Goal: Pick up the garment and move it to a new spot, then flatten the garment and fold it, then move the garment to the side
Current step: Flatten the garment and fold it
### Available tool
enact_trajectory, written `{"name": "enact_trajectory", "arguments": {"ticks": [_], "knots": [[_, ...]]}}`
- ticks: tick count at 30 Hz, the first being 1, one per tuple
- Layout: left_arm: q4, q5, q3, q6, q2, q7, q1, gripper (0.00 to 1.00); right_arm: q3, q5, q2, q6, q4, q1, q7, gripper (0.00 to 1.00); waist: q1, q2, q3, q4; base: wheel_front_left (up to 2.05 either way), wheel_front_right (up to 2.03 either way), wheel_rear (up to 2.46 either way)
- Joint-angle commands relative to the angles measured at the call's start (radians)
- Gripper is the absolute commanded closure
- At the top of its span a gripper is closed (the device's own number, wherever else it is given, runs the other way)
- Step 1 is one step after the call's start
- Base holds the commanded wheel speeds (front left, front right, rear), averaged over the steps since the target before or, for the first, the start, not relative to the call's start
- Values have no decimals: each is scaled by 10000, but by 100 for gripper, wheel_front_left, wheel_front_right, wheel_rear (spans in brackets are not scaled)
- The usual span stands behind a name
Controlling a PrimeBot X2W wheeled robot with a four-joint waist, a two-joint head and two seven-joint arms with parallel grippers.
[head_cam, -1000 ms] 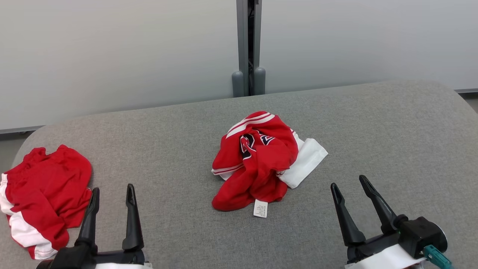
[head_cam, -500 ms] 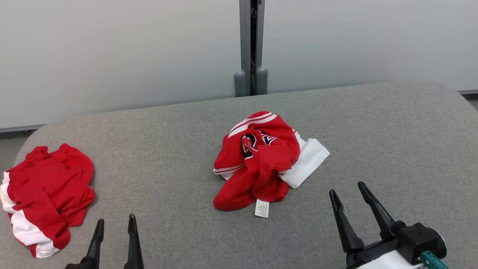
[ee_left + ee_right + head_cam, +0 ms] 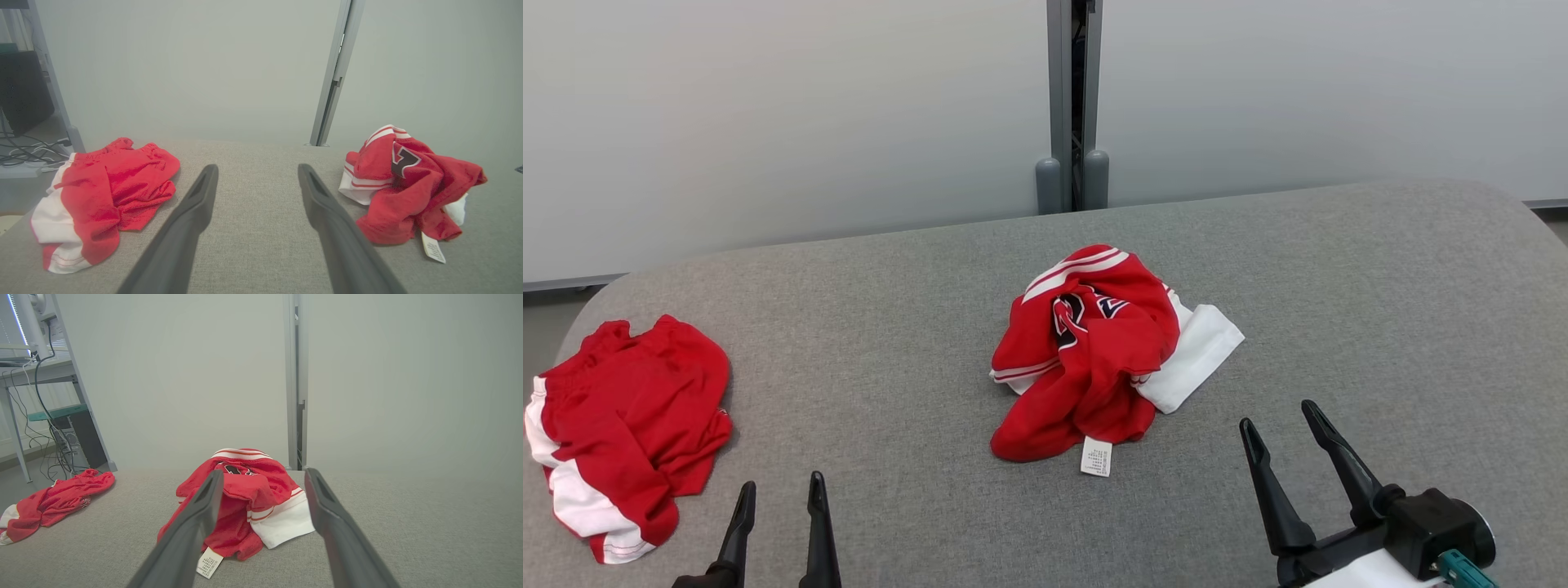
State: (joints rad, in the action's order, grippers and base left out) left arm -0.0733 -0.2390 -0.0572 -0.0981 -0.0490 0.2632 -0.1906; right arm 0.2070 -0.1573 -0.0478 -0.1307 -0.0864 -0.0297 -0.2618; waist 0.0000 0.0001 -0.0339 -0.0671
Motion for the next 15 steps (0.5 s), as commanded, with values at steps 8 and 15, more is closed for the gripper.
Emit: {"name": "enact_trajectory", "arguments": {"ticks": [8,15], "knots": [[-191,75,-156,171,-24,12,210,0,85,23,-51,-1,-48,97,-55,0,0,-1,116,-42,0,0,0],[-844,170,-556,800,-31,12,770,0,174,26,-49,-1,-8,247,-55,0,0,-1,375,-224,0,0,0]]}}
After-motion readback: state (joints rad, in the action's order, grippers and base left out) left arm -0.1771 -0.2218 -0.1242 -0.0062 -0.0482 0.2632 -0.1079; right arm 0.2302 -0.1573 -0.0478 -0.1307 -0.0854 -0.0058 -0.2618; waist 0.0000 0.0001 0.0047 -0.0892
